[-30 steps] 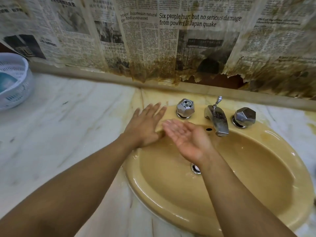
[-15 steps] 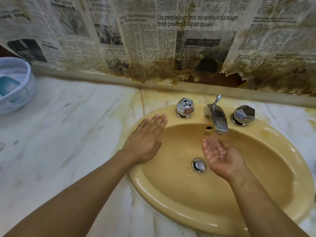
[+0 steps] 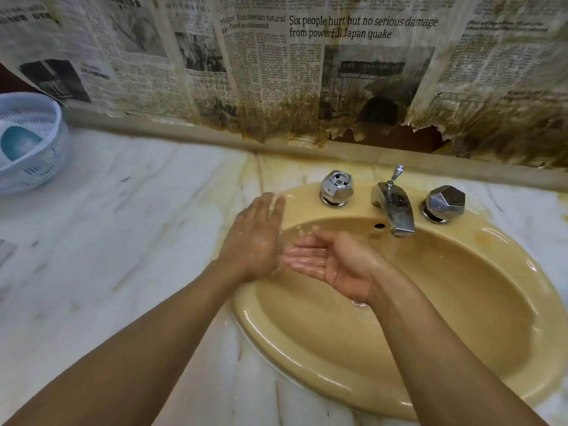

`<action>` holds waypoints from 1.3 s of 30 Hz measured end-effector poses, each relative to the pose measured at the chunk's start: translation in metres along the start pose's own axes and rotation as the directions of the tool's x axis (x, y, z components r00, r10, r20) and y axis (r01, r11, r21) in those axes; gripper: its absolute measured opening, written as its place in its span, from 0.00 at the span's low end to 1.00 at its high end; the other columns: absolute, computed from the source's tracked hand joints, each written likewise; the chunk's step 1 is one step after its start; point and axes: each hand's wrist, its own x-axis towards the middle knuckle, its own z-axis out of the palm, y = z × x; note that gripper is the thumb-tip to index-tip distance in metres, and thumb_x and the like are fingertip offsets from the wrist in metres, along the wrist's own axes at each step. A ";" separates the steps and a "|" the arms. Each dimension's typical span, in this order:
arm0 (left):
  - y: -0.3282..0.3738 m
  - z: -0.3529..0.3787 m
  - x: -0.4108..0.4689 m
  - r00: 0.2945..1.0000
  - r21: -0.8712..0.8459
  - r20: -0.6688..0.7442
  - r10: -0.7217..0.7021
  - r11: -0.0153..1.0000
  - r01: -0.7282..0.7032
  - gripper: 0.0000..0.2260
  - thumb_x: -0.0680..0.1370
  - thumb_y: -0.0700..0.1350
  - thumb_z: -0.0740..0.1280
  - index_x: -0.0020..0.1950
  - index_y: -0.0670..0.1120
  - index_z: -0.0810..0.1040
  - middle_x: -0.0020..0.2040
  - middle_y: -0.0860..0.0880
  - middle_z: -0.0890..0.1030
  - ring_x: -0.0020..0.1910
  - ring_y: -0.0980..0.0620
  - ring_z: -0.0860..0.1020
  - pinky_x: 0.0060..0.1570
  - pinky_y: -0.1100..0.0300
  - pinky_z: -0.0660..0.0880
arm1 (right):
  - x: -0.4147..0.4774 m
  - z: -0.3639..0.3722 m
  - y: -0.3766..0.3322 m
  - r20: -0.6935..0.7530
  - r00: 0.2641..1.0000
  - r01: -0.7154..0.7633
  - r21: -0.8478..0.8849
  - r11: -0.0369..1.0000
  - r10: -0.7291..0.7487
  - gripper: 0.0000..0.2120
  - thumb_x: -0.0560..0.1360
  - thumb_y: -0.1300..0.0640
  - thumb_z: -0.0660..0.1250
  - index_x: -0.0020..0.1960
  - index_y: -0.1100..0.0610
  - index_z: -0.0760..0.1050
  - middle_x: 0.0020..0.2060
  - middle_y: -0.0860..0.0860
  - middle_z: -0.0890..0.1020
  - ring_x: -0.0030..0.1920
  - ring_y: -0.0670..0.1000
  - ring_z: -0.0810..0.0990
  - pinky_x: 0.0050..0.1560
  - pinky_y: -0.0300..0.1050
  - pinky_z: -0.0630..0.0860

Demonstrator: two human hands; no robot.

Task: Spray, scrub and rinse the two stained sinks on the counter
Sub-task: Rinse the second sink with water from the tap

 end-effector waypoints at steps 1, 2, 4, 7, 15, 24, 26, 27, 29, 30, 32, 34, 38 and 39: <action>-0.003 0.001 -0.019 0.999 -0.056 -0.022 -0.048 0.997 0.047 0.43 0.80 0.56 0.64 0.85 0.47 0.40 0.84 0.43 0.44 0.83 0.42 0.47 0.80 0.49 0.49 | -0.001 -0.007 0.002 -0.066 0.998 0.022 -0.037 0.999 -0.024 0.21 0.85 0.52 0.59 0.60 0.71 0.77 0.53 0.66 0.85 0.53 0.63 0.86 0.53 0.52 0.84; -0.004 0.003 -0.038 0.995 -0.123 -0.039 -0.089 0.989 0.083 0.41 0.81 0.55 0.62 0.85 0.47 0.40 0.84 0.43 0.43 0.83 0.43 0.46 0.80 0.49 0.47 | -0.005 -0.017 0.003 -0.129 0.990 0.043 -0.034 0.998 -0.048 0.21 0.85 0.51 0.60 0.59 0.70 0.78 0.52 0.66 0.85 0.52 0.63 0.86 0.50 0.51 0.85; -0.005 0.008 -0.071 0.989 -0.233 -0.057 -0.139 0.965 0.122 0.39 0.79 0.54 0.57 0.85 0.46 0.41 0.84 0.43 0.42 0.83 0.44 0.45 0.79 0.54 0.43 | -0.010 -0.047 0.005 -0.230 0.971 0.102 0.135 0.985 -0.069 0.20 0.85 0.51 0.58 0.59 0.68 0.78 0.50 0.65 0.86 0.50 0.62 0.87 0.45 0.50 0.85; 0.000 0.017 -0.098 0.980 -0.322 -0.045 -0.195 0.931 0.171 0.39 0.77 0.58 0.49 0.85 0.46 0.40 0.84 0.46 0.37 0.83 0.47 0.41 0.76 0.62 0.36 | -0.019 -0.092 0.008 -0.327 0.944 0.232 0.579 0.782 -0.038 0.17 0.85 0.54 0.58 0.64 0.66 0.75 0.49 0.62 0.86 0.52 0.60 0.86 0.45 0.51 0.83; -0.016 0.005 -0.047 0.994 -0.108 0.017 -0.111 0.988 0.112 0.40 0.82 0.57 0.59 0.84 0.51 0.35 0.83 0.51 0.32 0.83 0.47 0.37 0.81 0.45 0.42 | -0.014 -0.072 0.001 -0.220 0.973 0.194 0.586 0.787 -0.076 0.15 0.84 0.56 0.61 0.63 0.66 0.77 0.49 0.61 0.87 0.50 0.59 0.86 0.45 0.52 0.86; -0.002 0.019 -0.098 0.997 -0.263 -0.030 -0.065 0.963 0.055 0.36 0.81 0.54 0.53 0.84 0.44 0.40 0.84 0.48 0.37 0.82 0.48 0.32 0.82 0.50 0.41 | -0.039 0.029 0.034 -0.099 0.980 0.127 -0.343 0.931 -0.171 0.16 0.85 0.56 0.61 0.56 0.70 0.79 0.52 0.67 0.84 0.54 0.64 0.85 0.62 0.56 0.81; 0.002 0.022 -0.123 0.996 -0.297 -0.062 -0.065 0.954 0.044 0.36 0.80 0.60 0.45 0.84 0.44 0.40 0.84 0.51 0.37 0.81 0.50 0.31 0.80 0.56 0.36 | -0.047 0.009 0.038 -0.196 0.952 0.168 -0.305 0.937 -0.235 0.16 0.84 0.56 0.62 0.55 0.69 0.79 0.51 0.66 0.85 0.53 0.63 0.86 0.59 0.54 0.82; 0.002 0.025 -0.131 0.996 -0.301 -0.058 -0.065 0.953 0.045 0.36 0.80 0.62 0.42 0.84 0.46 0.39 0.84 0.52 0.36 0.80 0.52 0.29 0.78 0.59 0.33 | -0.049 -0.006 0.037 -0.236 0.942 0.186 -0.221 0.958 -0.237 0.17 0.85 0.55 0.61 0.56 0.69 0.79 0.50 0.66 0.85 0.52 0.63 0.86 0.56 0.53 0.83; -0.001 0.027 -0.134 0.996 -0.283 -0.062 -0.060 0.958 0.040 0.37 0.80 0.64 0.40 0.84 0.46 0.38 0.83 0.53 0.35 0.80 0.53 0.28 0.76 0.61 0.31 | -0.049 -0.042 0.032 -0.319 0.927 0.223 0.050 0.974 -0.196 0.19 0.86 0.54 0.58 0.57 0.70 0.78 0.51 0.66 0.85 0.52 0.62 0.86 0.50 0.51 0.85; -0.002 0.027 -0.131 0.995 -0.275 -0.075 -0.058 0.961 0.036 0.37 0.80 0.64 0.40 0.84 0.46 0.39 0.84 0.53 0.36 0.80 0.53 0.28 0.77 0.60 0.32 | -0.048 -0.060 0.029 -0.349 0.923 0.246 0.205 0.947 -0.164 0.19 0.86 0.54 0.57 0.58 0.69 0.77 0.53 0.66 0.84 0.53 0.62 0.86 0.47 0.50 0.85; -0.007 0.026 -0.122 0.996 -0.268 -0.071 -0.052 0.963 0.031 0.37 0.80 0.63 0.42 0.84 0.46 0.40 0.84 0.54 0.37 0.80 0.53 0.29 0.79 0.56 0.36 | -0.043 -0.087 0.021 -0.375 0.921 0.289 0.469 0.834 -0.108 0.19 0.86 0.53 0.55 0.61 0.68 0.75 0.55 0.65 0.84 0.55 0.62 0.84 0.49 0.53 0.83; -0.013 0.023 -0.110 0.998 -0.253 -0.036 -0.046 0.967 0.036 0.37 0.79 0.63 0.43 0.85 0.49 0.39 0.84 0.56 0.36 0.81 0.52 0.31 0.80 0.53 0.38 | -0.037 -0.099 0.016 -0.372 0.925 0.313 0.620 0.720 -0.082 0.18 0.86 0.53 0.56 0.65 0.65 0.73 0.51 0.64 0.85 0.54 0.62 0.84 0.51 0.54 0.82; -0.021 0.012 -0.074 0.998 -0.159 0.028 -0.049 0.986 0.053 0.36 0.82 0.59 0.52 0.84 0.53 0.36 0.82 0.59 0.32 0.82 0.48 0.34 0.81 0.45 0.39 | -0.019 -0.096 0.009 -0.372 0.927 0.295 0.645 0.705 -0.049 0.15 0.86 0.53 0.58 0.62 0.61 0.77 0.43 0.58 0.87 0.44 0.56 0.88 0.41 0.49 0.84; -0.021 0.008 -0.063 0.997 -0.127 0.048 -0.055 0.990 0.061 0.36 0.83 0.59 0.54 0.84 0.54 0.35 0.81 0.60 0.31 0.82 0.47 0.34 0.81 0.42 0.40 | -0.017 -0.092 0.007 -0.357 0.933 0.288 0.645 0.708 -0.054 0.15 0.85 0.53 0.58 0.61 0.61 0.78 0.42 0.57 0.87 0.42 0.55 0.88 0.39 0.47 0.84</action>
